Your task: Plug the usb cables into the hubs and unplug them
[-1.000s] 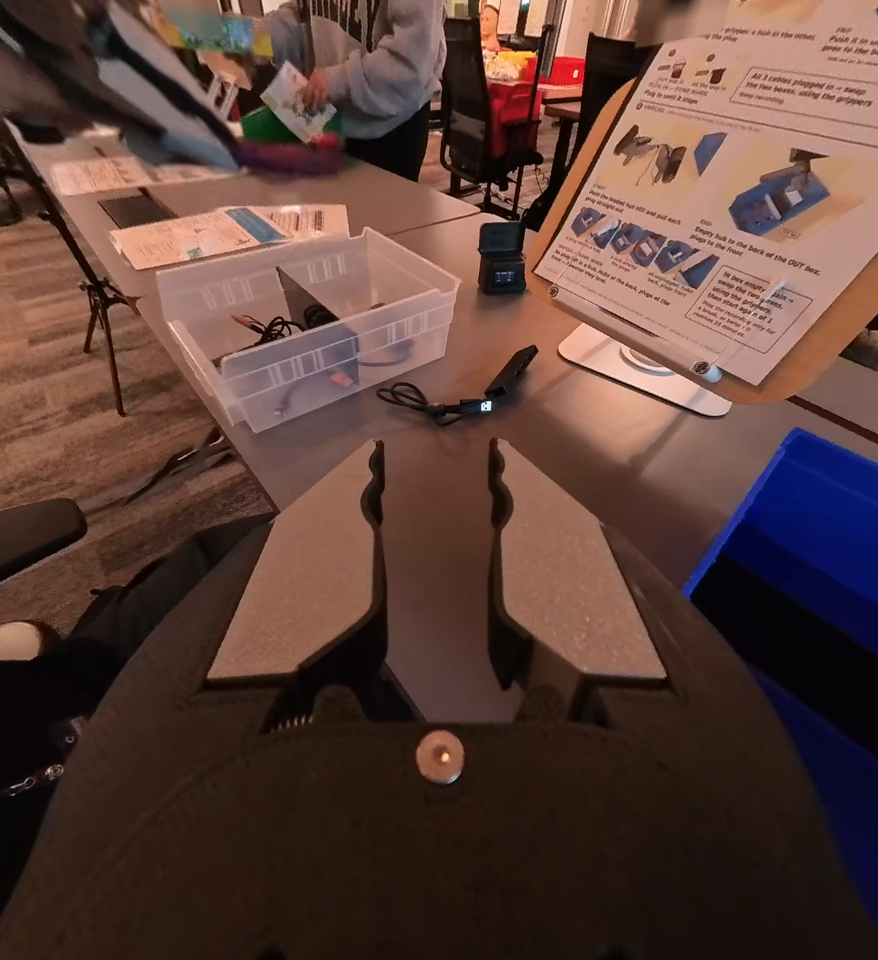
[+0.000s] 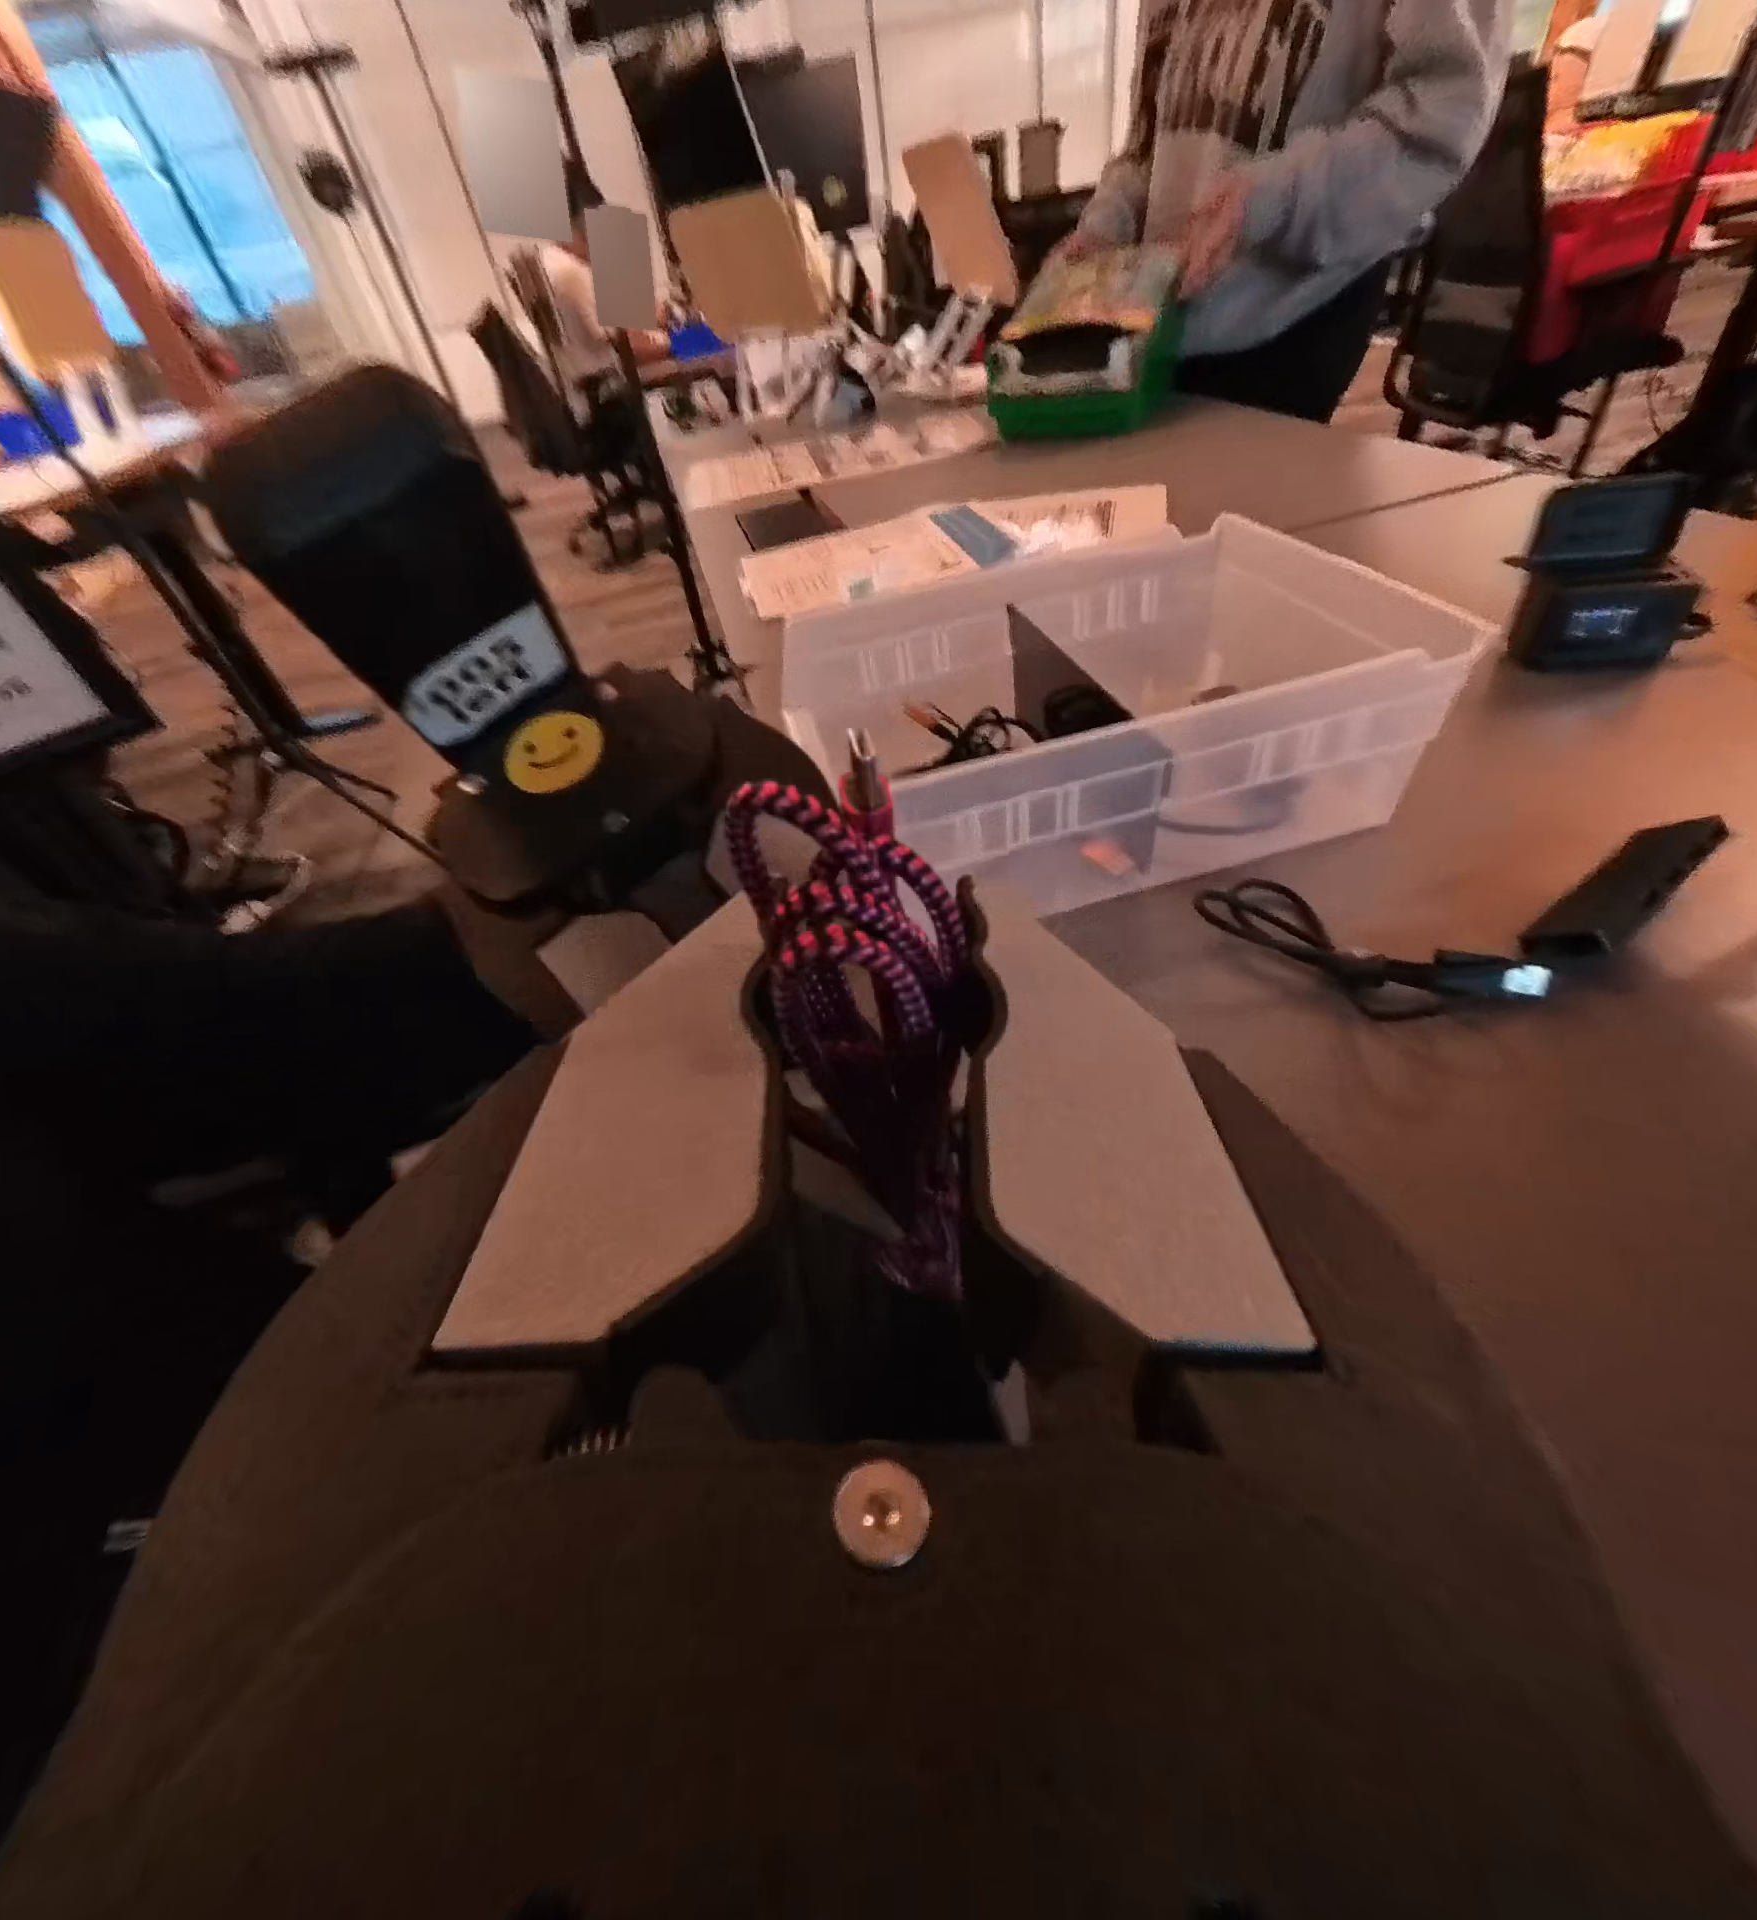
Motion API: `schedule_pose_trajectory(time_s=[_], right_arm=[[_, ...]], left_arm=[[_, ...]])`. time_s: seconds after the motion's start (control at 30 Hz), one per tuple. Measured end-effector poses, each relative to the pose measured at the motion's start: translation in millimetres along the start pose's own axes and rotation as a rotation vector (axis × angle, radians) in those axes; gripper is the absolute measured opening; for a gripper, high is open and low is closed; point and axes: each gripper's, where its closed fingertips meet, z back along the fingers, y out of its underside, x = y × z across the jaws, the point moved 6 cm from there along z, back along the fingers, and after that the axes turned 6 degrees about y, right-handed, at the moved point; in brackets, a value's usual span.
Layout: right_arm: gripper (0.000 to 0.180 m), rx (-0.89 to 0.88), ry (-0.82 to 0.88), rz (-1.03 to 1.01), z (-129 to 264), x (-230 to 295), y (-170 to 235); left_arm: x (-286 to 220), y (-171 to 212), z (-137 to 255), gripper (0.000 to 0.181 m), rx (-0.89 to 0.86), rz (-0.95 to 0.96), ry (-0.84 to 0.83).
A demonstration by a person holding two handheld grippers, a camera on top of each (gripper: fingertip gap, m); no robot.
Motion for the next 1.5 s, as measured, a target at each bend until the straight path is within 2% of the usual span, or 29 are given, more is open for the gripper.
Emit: schedule_pose_trajectory(time_s=[0.17, 0.27, 0.37, 0.57, 0.77, 0.87, 0.9, 0.93, 0.97, 1.03, 1.17, 1.27, 1.33, 1.5], right_arm=[[0.022, 0.05, 0.195, 0.154, 5, -7, 0], [0.021, 0.05, 0.286, 0.224, 15, -8, -5], [0.022, 0.03, 0.262, 0.224, 21, -2, -10], [0.022, 0.01, 0.229, 0.223, 24, 6, -13], [0.021, -0.21, 0.019, 0.219, 34, 41, -35], [0.021, -0.317, -0.068, 0.187, 42, 52, -44], [0.021, -0.336, -0.091, 0.176, 44, 54, -45], [0.021, -0.341, -0.108, 0.167, 45, 55, -46], [0.021, -0.334, -0.113, 0.162, 45, 54, -45], [0.021, -0.302, -0.083, 0.162, 42, 49, -42], [0.021, -0.226, -0.098, 0.151, 32, 46, -34], [0.021, -0.191, -0.099, 0.136, 24, 44, -29], [0.021, -0.18, -0.111, 0.109, 21, 41, -26], [0.02, -0.179, -0.162, 0.031, 17, 38, -23]], left_arm=[[10, 11, 9, 0.02, 0.086, 0.06, 0.005], [25, 20, 20, 0.024, 0.151, 0.062, -0.073], [33, 21, 31, 0.024, 0.167, 0.077, -0.106], [34, 7, 44, 0.027, 0.08, 0.124, -0.119], [8, 11, 19, 0.053, 0.07, 0.153, 0.083], [-9, 8, 11, 0.05, 0.025, 0.185, 0.249], [-11, 8, 9, 0.036, 0.019, 0.178, 0.257], [-11, 8, 8, 0.011, 0.017, 0.153, 0.243], [-12, 7, 8, 0.0, 0.004, 0.123, 0.238], [-12, -1, 11, 0.0, -0.046, 0.096, 0.218], [-2, -3, 22, 0.0, 0.006, 0.069, 0.11], [2, -2, 33, 0.0, 0.032, 0.091, 0.104], [8, -3, 39, 0.023, 0.024, 0.095, 0.068], [13, -15, 53, 0.027, -0.076, 0.135, 0.048]])
